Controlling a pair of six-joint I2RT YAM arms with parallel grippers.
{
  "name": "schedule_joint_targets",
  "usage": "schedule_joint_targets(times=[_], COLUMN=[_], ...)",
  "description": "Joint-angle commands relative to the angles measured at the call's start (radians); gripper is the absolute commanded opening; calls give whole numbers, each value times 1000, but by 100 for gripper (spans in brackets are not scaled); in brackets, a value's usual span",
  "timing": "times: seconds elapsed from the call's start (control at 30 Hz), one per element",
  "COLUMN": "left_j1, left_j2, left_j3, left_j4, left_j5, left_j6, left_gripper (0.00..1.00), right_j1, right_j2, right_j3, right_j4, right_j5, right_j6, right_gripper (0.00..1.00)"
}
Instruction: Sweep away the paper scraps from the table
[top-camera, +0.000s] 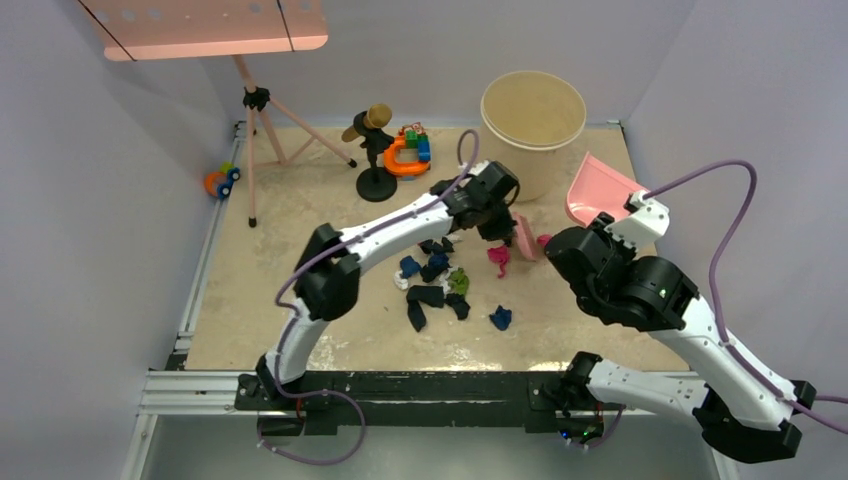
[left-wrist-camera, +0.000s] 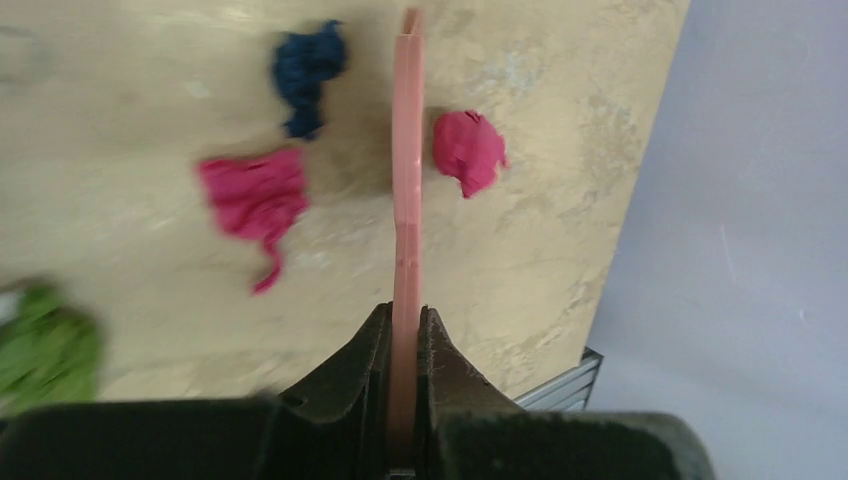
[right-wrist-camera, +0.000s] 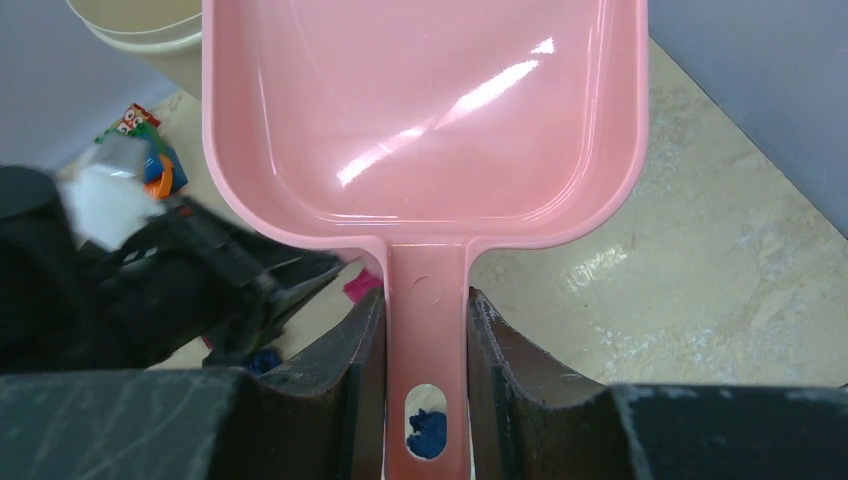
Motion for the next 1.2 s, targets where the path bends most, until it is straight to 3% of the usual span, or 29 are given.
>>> schedule_joint_targets(times=[0.0,0.07,0.23,0.27,0.4,0.57,0.67,0.8,0.93,1.17], left_j1=[16,15,-4,-5,-4,-5,-3,15,38,65], left_j2=[-316,-398,-481,-500,-487,-215,-70,42,-28,-327], left_j3=[-268,-364,-313,-337,-440,-141,11,130,-10,-361], left_j4=[2,39,-186,-148,264,304,251,57,-48,-162], left_j5=[-151,-141,-235,-223,-12,176,137,59,-14,-188], left_j6=[117,110,99,105,165,171,163,132,95,156], left_gripper=[0,0,0,0,0,0,0,0,0,0], right_j1=[-5,-5,-5,-5,-5,-5,-6,-5,-5,-6], right_j2=[-15,-17,-17,-15,-10,-11,-26,-49,-51,0], right_j3=[-6,-6,7,6,1,-5,-17,-32,-59,-89], right_j4=[-20,-21,-30,-27,-12,-4,9,21,45,79], right_j5=[9,10,12,14,15,8,7,2,-11,-78], right_j6=[50,50,48,46,36,31,24,15,3,-9], right_gripper=[0,0,0,0,0,0,0,0,0,0])
